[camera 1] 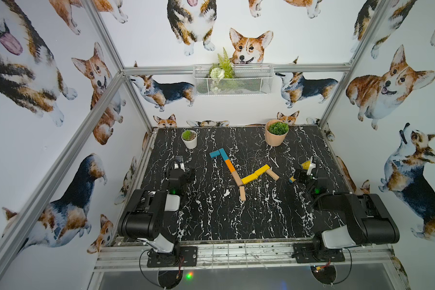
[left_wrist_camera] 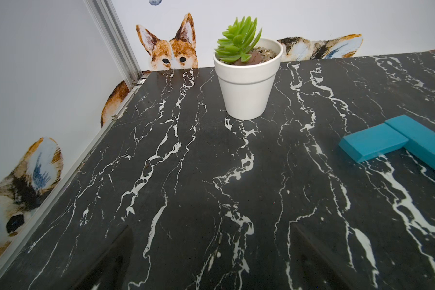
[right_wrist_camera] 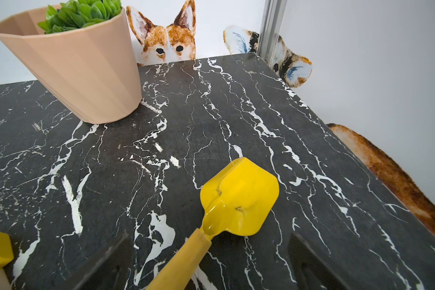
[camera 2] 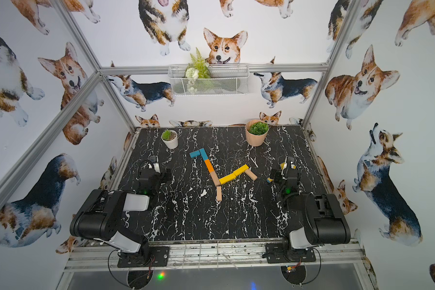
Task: Assemble a giraffe with building blocks
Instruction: Reset both arms
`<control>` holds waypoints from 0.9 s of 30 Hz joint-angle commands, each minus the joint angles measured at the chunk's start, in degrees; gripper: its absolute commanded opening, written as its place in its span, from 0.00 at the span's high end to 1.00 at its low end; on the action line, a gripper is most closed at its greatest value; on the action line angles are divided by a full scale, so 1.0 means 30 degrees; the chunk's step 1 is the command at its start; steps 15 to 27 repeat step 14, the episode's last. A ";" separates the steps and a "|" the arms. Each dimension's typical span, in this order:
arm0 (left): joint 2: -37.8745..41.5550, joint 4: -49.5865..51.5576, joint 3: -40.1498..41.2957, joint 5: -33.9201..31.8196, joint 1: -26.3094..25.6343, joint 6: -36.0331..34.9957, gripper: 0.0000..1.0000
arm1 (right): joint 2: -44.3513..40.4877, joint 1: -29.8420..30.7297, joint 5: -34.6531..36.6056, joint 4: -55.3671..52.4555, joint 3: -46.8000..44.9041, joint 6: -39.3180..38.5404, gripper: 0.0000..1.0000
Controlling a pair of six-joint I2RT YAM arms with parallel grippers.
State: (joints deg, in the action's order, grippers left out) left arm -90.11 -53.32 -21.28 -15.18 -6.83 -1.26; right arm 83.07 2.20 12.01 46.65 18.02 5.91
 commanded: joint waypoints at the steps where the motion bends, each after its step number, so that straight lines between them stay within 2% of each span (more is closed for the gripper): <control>1: -0.0016 -0.0554 0.0003 0.0021 -0.0009 0.0009 0.00 | 0.0029 0.0028 0.0010 0.0621 0.0067 -0.0330 0.00; 27: -0.0048 -0.0539 -0.0005 -0.0125 -0.0113 -0.0020 0.00 | 0.0040 0.0003 0.0024 0.0596 0.0080 -0.0337 0.00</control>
